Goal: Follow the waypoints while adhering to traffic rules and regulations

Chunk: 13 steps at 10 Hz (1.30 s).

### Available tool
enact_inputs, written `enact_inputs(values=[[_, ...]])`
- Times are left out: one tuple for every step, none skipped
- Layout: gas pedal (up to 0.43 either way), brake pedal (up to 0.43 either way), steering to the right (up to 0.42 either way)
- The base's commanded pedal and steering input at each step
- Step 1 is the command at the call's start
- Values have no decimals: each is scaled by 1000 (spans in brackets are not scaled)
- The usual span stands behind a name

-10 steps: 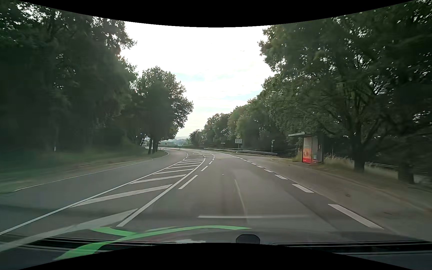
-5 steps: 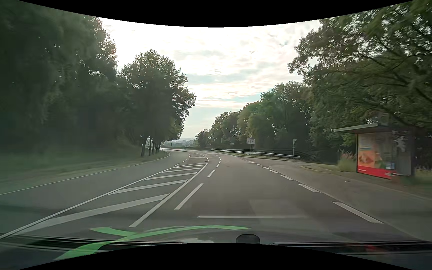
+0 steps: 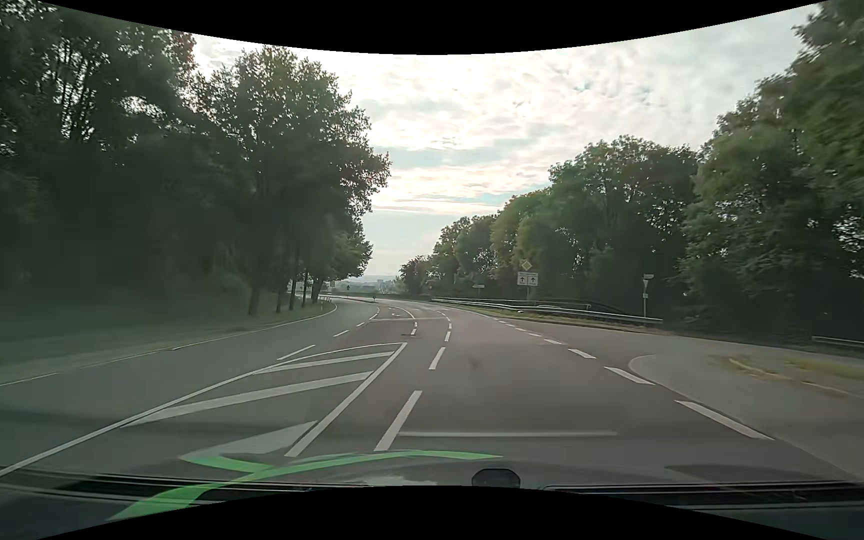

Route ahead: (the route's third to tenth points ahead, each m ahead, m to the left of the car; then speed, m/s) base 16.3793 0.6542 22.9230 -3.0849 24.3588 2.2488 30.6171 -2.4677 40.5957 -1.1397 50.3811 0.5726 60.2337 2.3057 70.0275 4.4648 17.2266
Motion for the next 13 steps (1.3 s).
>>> enact_inputs(values=[[169,0,-15],[169,0,-15],[169,0,-14],[169,0,-14],[169,0,-14],[169,0,-15],[169,0,-14],[169,0,-15],[169,0,-15],[169,0,-15],[169,0,-15],[169,0,-15],[157,0,-15]])
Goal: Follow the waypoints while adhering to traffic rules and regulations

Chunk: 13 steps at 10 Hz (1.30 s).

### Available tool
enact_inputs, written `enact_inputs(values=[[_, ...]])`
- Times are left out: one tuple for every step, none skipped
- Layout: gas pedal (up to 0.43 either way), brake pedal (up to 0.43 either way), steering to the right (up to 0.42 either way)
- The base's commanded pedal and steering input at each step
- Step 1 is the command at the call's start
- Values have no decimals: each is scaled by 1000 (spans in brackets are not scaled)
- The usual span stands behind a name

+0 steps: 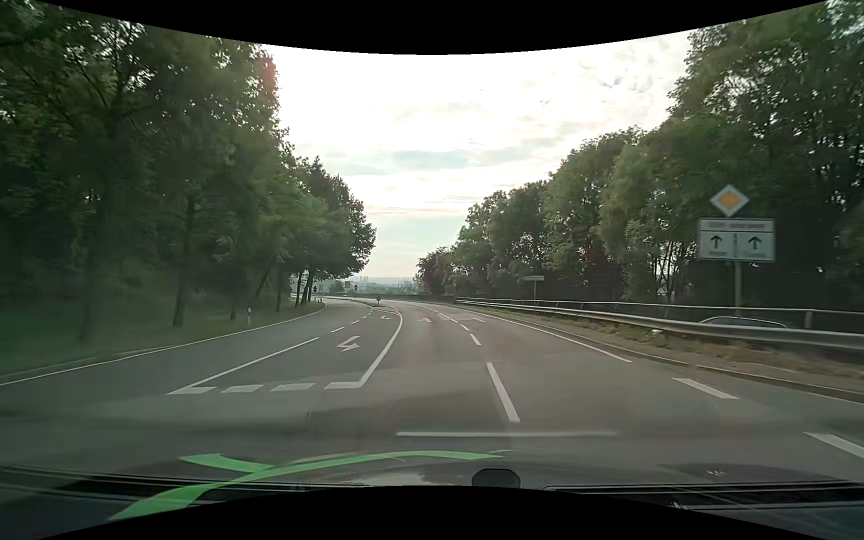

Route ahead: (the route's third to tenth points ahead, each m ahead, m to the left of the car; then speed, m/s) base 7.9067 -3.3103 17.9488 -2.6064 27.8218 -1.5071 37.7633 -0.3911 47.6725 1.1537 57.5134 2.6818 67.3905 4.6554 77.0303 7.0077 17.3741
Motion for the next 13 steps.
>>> enact_inputs(values=[[157,0,-15],[157,0,-15],[157,0,-16],[157,0,-19],[157,0,-19],[157,0,-20],[157,0,-20],[157,0,-20],[150,0,-20],[150,0,-20],[150,0,-20],[150,0,-21],[150,0,-21]])
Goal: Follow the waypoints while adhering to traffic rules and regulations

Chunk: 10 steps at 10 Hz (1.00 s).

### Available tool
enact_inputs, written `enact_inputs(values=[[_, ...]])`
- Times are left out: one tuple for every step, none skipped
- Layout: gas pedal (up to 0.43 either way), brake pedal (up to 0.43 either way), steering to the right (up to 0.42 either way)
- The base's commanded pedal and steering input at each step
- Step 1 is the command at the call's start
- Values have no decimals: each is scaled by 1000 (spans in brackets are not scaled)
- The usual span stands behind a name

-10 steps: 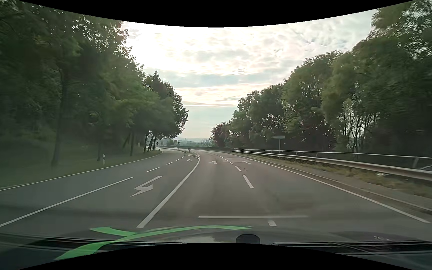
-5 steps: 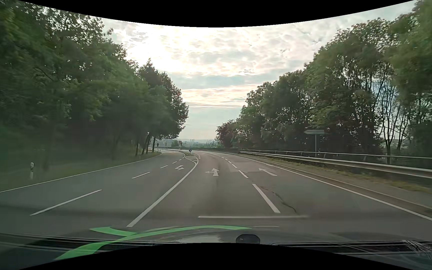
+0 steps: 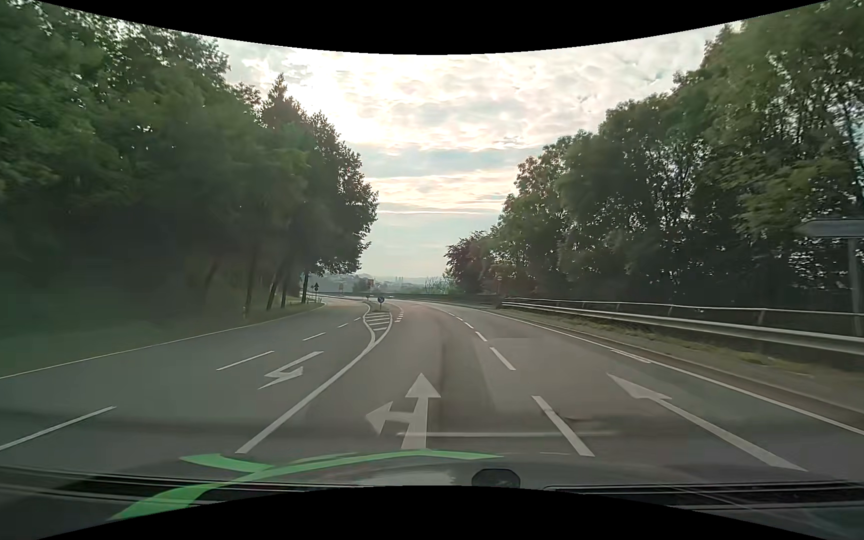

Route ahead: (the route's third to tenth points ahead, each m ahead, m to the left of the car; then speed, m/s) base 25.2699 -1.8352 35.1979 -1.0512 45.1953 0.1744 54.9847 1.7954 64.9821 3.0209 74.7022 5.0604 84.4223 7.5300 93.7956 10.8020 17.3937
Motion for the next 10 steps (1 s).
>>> enact_inputs(values=[[150,0,-21],[150,0,-21],[150,0,-21],[150,0,-20],[150,0,-18],[150,0,-17],[150,0,-18],[150,0,-17],[150,0,-17],[150,0,-18]])
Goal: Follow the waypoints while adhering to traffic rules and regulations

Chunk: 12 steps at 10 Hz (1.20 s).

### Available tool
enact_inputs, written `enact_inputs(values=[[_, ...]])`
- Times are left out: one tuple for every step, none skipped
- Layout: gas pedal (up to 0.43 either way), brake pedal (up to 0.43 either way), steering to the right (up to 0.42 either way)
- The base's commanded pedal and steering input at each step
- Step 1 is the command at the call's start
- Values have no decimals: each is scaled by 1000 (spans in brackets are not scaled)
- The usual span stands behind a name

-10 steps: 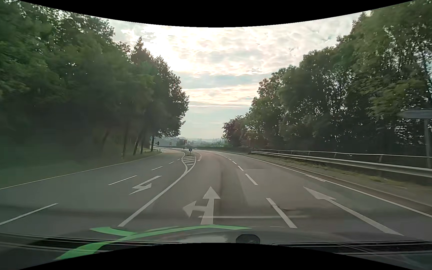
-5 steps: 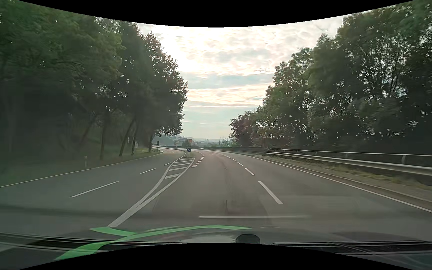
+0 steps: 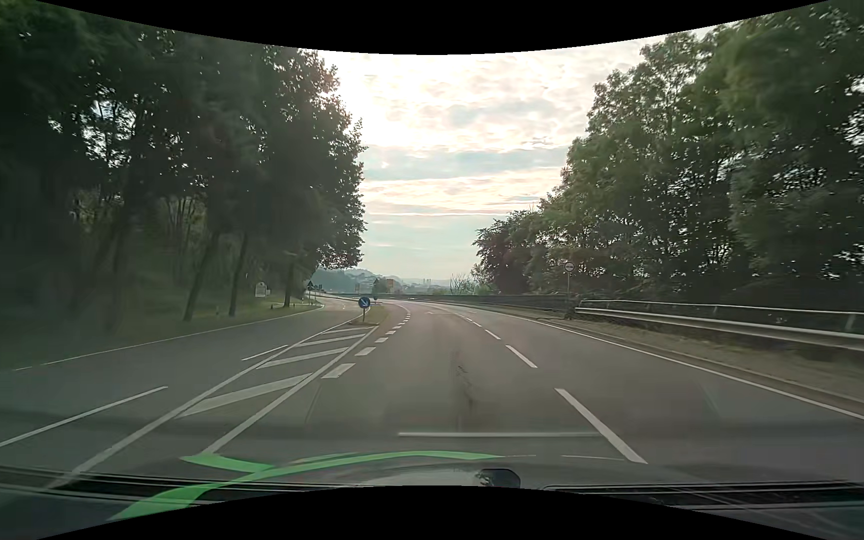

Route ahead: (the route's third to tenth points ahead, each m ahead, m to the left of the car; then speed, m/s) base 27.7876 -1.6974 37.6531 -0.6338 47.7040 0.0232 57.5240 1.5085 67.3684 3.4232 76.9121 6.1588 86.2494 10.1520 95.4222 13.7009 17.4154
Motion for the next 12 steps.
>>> enact_inputs(values=[[150,0,-18],[150,0,-19],[150,0,-22],[157,0,-24],[157,0,-25],[157,0,-25],[157,0,-25],[150,0,-21],[138,0,-15],[130,0,-14],[118,0,-14],[118,0,-13]])
